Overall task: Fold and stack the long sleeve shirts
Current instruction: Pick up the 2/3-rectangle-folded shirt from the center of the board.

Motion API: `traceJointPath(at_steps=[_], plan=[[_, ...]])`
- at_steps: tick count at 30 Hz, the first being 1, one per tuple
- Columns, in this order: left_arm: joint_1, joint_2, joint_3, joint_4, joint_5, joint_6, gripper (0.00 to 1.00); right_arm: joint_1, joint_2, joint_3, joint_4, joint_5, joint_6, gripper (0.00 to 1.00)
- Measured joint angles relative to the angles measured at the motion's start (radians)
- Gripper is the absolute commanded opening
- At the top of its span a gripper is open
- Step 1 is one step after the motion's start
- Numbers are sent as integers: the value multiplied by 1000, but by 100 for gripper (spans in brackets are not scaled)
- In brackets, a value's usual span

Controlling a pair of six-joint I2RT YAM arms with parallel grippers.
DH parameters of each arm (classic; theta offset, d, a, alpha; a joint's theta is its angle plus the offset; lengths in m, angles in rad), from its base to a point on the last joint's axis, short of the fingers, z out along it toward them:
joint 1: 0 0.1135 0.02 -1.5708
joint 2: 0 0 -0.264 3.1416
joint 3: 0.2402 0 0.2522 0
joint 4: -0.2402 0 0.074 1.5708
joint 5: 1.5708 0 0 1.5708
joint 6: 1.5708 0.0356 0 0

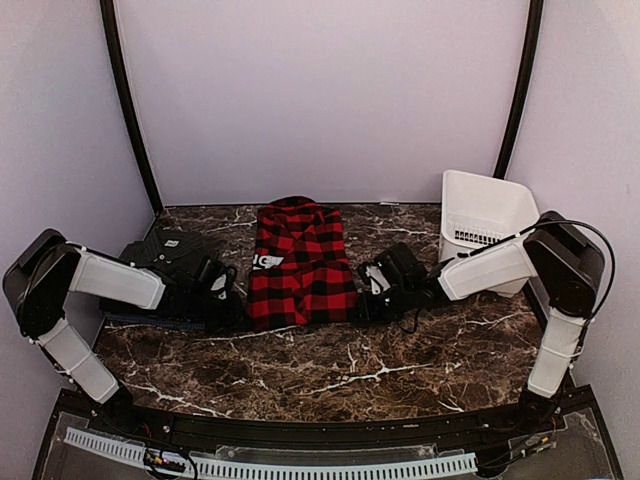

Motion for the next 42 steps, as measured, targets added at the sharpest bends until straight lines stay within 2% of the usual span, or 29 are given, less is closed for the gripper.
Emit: traceJointPath(at_steps=[2,5,8,12,24,30,32,33,34,42], plan=[[-1,2,1,-1,-2,-3,6,0,1,0,3,1,-1,23],[-2,2,2,-9,-10,-7,1,0,1,0,6,7,-2,33],[-3,2,7,-21,-16,-10,0,1,-14,-20,27,28,2,36],[-3,2,10,-29,-22,-11,0,-11,-58,-79,51,29,17,35],[-3,2,21,-51,-29,-10,0,-22,-38,-81,100,-12,46,33],[-3,2,24,-60,-31,-9,0,-22,-25,-84,128,-30,65,24],[-3,2,24,-61,-31,-5,0,-22,-25,-87,131,-33,67,13],[-3,2,24,-61,-31,-3,0,-22,-25,-88,131,-34,71,4],[-3,2,24,-61,-31,0,0,-22,-24,-89,131,-34,77,0],[-16,-20,29,-107,-28,23,0,-22,-53,-113,124,-34,80,0]])
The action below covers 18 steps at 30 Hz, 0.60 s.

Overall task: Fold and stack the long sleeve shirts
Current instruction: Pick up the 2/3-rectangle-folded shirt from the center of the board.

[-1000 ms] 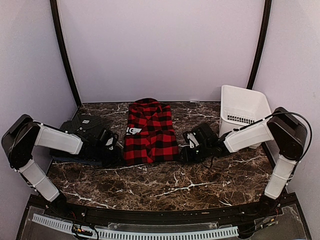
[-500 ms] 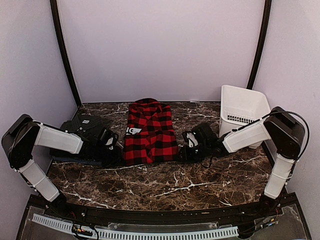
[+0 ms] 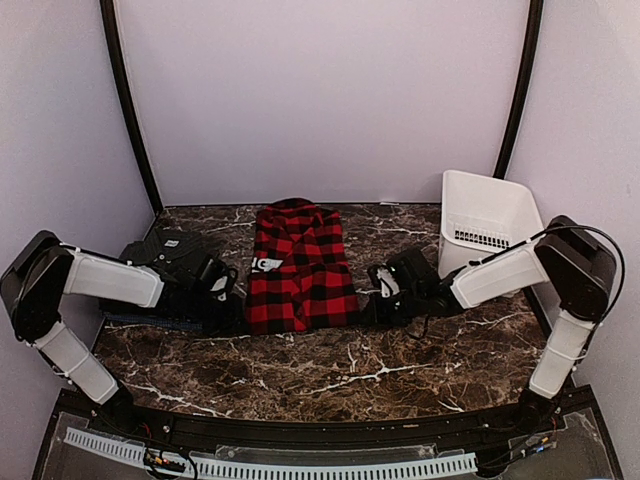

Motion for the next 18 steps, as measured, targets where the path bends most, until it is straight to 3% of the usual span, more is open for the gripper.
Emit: traceJointPath(at_steps=[10,18], plan=[[-122,-232,-45,-167,-14,-42,0,101,-257,-156,-64,28,21,0],[-216,-481,-56,-333,-30,-108,0,195,-497,-193,-234,65,74,0]])
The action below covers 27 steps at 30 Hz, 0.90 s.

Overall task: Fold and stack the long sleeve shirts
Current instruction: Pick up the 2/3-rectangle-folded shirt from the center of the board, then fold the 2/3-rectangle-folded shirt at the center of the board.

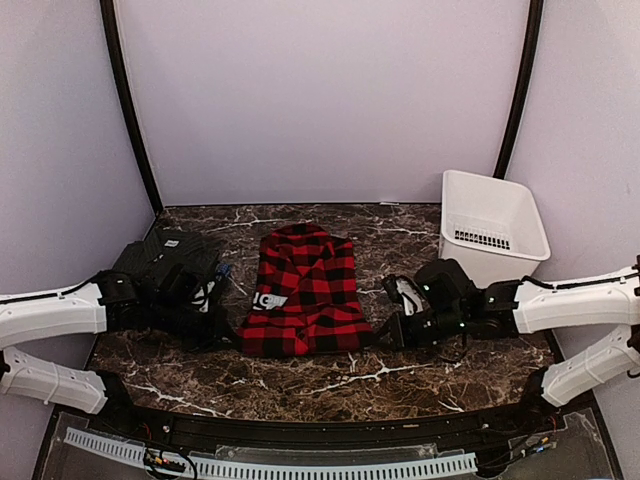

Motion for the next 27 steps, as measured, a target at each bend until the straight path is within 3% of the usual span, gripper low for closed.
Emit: traceJointPath(at_steps=[7,12,18,23,27], plan=[[41,62,196,-121,-38,67,0,-43,24,240,-164,53,-39,0],[215,257,423,-124,5,195,0,-187,204,472,-187,48,-121,0],[391,641,734,-41,89,317,0,-339,598,847,-175,21,-204,0],[448,1056,1033,72,108,338,0,-415,1025,1278,-207,33,-232,0],[454,1301,1229,106,106,323,0,-446,1259,1526,-268,47,-235,0]])
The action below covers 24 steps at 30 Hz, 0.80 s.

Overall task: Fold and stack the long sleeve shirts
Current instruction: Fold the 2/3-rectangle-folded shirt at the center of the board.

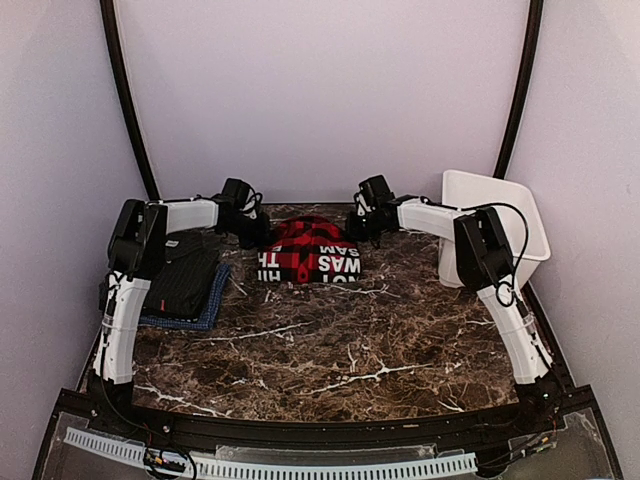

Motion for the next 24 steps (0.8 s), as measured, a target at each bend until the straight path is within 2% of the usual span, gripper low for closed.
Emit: traceJointPath(at_steps=[3,5,7,10,18,24], plan=[[0,80,113,16,7,-20,0,-10,64,47,-14,-5,3,0],[-1,82,118,16,1,-32,0,-9,49,31,-11,-4,4,0],[-2,69,78,42,-2,-47,0,-4,6,-58,23,-2,3,0],[-11,-6,-59,109,-2,-69,0,14,-108,-257,85,2,-3,0],[-140,-437,-661,193,-50,-150,0,107,-484,-831,172,0,-7,0],[-238,-723,-940,236,-77,-213,0,147,-710,-1088,214,0,-4,0]])
